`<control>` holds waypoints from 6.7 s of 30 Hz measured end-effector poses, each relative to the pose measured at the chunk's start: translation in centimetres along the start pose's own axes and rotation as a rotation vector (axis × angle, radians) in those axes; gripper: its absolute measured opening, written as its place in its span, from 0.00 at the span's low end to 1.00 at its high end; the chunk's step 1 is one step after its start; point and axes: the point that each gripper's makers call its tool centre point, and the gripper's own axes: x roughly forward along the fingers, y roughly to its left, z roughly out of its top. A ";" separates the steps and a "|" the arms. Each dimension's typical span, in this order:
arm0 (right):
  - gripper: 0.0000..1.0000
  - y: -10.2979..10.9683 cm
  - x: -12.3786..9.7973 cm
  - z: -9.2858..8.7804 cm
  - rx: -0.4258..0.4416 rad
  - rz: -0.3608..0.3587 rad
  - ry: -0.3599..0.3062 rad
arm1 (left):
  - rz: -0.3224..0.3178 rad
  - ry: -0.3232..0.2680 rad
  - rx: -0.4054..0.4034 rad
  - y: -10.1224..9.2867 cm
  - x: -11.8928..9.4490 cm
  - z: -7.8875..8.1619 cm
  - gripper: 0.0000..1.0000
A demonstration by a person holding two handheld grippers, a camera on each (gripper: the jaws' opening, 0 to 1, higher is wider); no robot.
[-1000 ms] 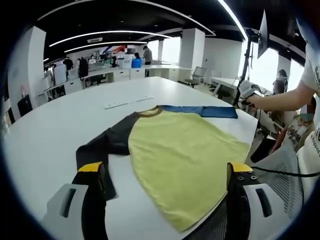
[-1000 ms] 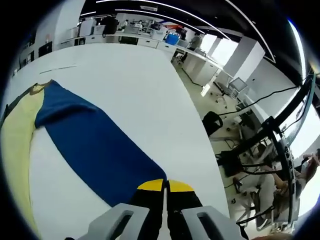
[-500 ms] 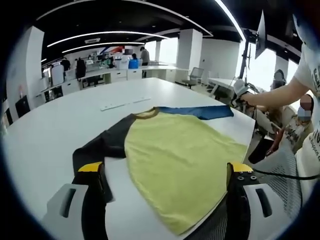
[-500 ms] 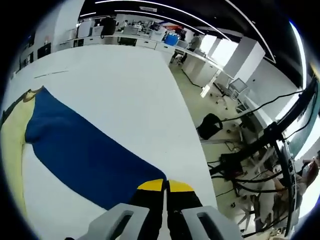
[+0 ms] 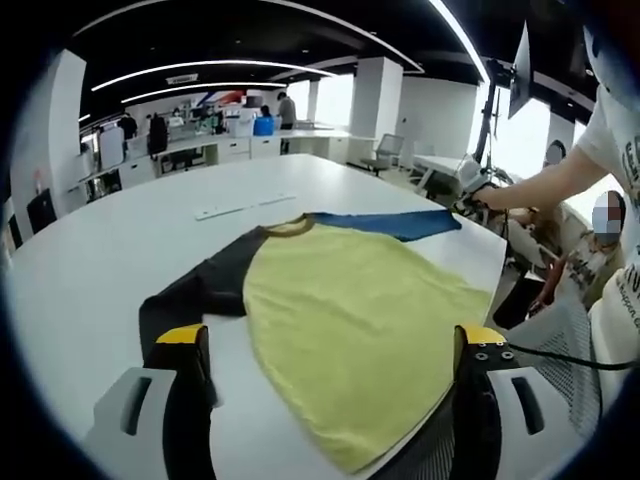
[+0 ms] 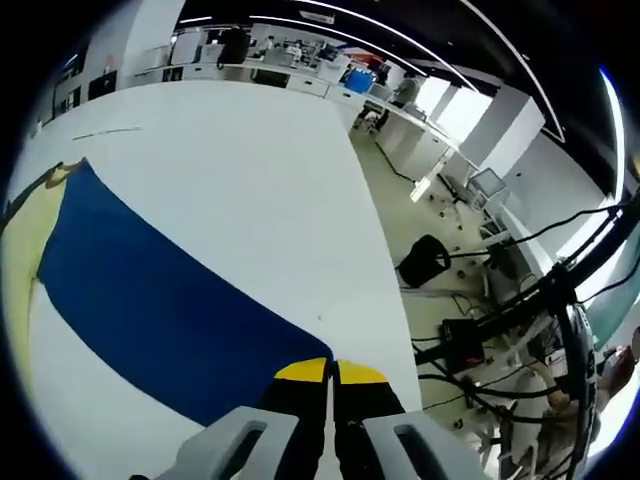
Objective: Fold the garment on the visible template until the final outline fits inside the template.
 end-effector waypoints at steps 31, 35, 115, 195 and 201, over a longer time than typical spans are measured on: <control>0.72 1.1 1.6 -2.1 0.352 0.247 -0.053 | 0.021 -0.015 -0.005 0.5 -1.2 -0.1 0.97; 0.69 1.9 0.9 -2.8 0.337 0.241 -0.053 | 0.026 -0.024 -0.004 0.6 -1.3 0.0 0.97; 0.00 5.9 -1.6 6.2 0.369 0.324 -0.153 | 0.044 -0.040 -0.046 1.2 -3.0 -1.0 0.98; 0.00 34.8 -11.1 19.2 -0.130 0.681 -0.281 | -0.021 -0.075 -0.053 0.3 -3.5 -0.7 0.99; 0.00 37.2 -11.9 19.7 -0.195 0.702 -0.290 | -0.023 -0.066 -0.050 0.2 -3.4 -0.9 0.99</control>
